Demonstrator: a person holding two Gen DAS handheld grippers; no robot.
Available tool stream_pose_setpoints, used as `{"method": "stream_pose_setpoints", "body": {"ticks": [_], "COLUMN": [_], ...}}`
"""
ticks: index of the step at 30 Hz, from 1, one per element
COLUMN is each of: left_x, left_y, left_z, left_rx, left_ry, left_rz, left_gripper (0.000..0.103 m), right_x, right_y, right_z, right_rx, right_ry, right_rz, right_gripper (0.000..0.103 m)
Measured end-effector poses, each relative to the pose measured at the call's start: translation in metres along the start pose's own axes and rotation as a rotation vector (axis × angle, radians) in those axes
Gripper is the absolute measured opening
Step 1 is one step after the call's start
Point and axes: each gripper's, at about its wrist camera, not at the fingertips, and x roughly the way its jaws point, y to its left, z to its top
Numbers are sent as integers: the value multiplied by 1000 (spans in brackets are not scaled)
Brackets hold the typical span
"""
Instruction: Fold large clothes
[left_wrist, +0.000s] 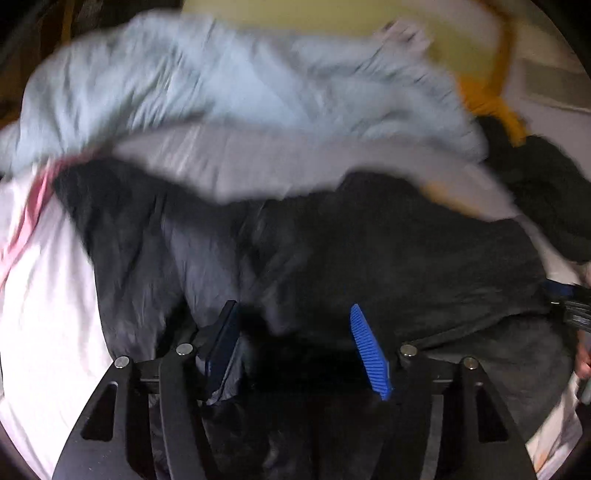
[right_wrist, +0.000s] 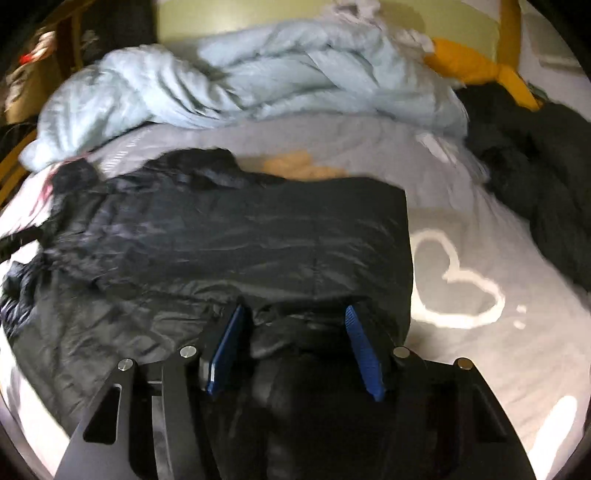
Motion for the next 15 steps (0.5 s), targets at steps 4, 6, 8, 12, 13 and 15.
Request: {"method": "stream_pose_setpoints", "body": {"ticks": [4, 6, 8, 12, 13, 15], "left_x": [25, 30, 32, 34, 33, 27], "left_y": [12, 19, 17, 14, 16, 18], "left_z": [-5, -3, -2, -3, -2, 2], "left_rx": [-14, -64, -66, -59, -68, -84], "left_ry": [50, 70, 67, 50, 43, 14], "left_rz": [89, 77, 102, 175, 181, 175], "left_gripper": [67, 67, 67, 67, 66, 64], "right_x": [33, 43, 47, 32, 23, 3], "right_y": [-3, -2, 1, 0, -5, -15], "right_z": [3, 5, 3, 0, 0, 4], "right_rx": [8, 9, -13, -38, -20, 18], "right_ry": [97, 121, 129, 116, 92, 29], "right_rz": [-35, -29, -49, -31, -12, 19], "right_gripper": [60, 60, 60, 60, 60, 60]}}
